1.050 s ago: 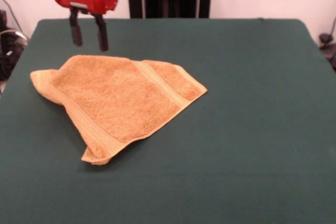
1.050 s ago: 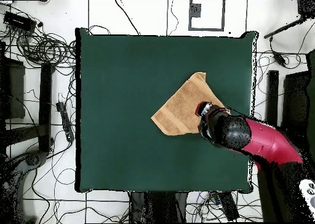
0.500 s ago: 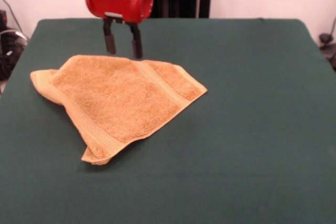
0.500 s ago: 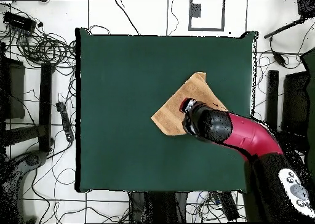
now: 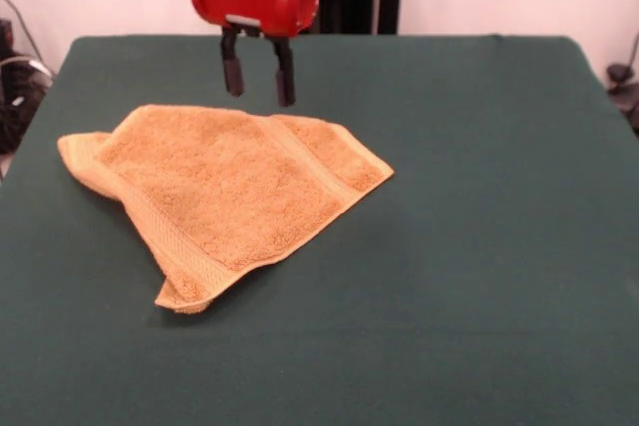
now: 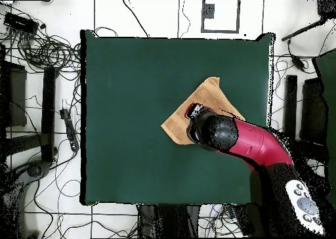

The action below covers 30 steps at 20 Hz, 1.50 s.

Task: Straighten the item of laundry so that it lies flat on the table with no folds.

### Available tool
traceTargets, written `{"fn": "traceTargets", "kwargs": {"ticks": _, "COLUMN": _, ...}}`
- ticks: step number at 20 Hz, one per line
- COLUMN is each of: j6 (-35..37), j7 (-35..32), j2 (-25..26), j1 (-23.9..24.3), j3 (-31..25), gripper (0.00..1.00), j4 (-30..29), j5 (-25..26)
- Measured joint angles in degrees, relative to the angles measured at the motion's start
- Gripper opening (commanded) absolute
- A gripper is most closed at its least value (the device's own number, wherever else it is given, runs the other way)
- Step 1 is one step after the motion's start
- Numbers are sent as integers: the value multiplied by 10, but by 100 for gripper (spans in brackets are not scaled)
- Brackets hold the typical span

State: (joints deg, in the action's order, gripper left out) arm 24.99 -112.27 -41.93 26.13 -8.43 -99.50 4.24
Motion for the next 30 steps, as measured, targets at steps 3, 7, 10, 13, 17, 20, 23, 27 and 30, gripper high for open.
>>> {"fn": "traceTargets", "kwargs": {"ticks": 3, "j6": 0, "j7": 0, "j2": -8, "j1": -11, "j3": 9, "gripper": 100, "j4": 6, "j5": -11}}
{"fn": "traceTargets", "kwargs": {"ticks": 7, "j6": 0, "j7": -4, "j2": -21, "j1": -30, "j3": 31, "gripper": 100, "j4": 15, "j5": -38}}
{"fn": "traceTargets", "kwargs": {"ticks": 10, "j6": 0, "j7": -15, "j2": -29, "j1": -51, "j3": 54, "gripper": 100, "j4": 22, "j5": -68}}
{"fn": "traceTargets", "kwargs": {"ticks": 13, "j6": 0, "j7": -35, "j2": -33, "j1": -72, "j3": 77, "gripper": 100, "j4": 30, "j5": -103}}
{"fn": "traceTargets", "kwargs": {"ticks": 17, "j6": 0, "j7": -72, "j2": -25, "j1": -95, "j3": 107, "gripper": 100, "j4": 36, "j5": -148}}
{"fn": "traceTargets", "kwargs": {"ticks": 20, "j6": 0, "j7": -101, "j2": -18, "j1": -107, "j3": 125, "gripper": 100, "j4": 37, "j5": -173}}
{"fn": "traceTargets", "kwargs": {"ticks": 23, "j6": 0, "j7": -127, "j2": -7, "j1": -115, "j3": 141, "gripper": 100, "j4": 37, "j5": -190}}
{"fn": "traceTargets", "kwargs": {"ticks": 27, "j6": 0, "j7": -147, "j2": 13, "j1": -125, "j3": 167, "gripper": 100, "j4": 41, "j5": -199}}
{"fn": "traceTargets", "kwargs": {"ticks": 30, "j6": 0, "j7": -158, "j2": 30, "j1": -131, "j3": 185, "gripper": 100, "j4": 45, "j5": -201}}
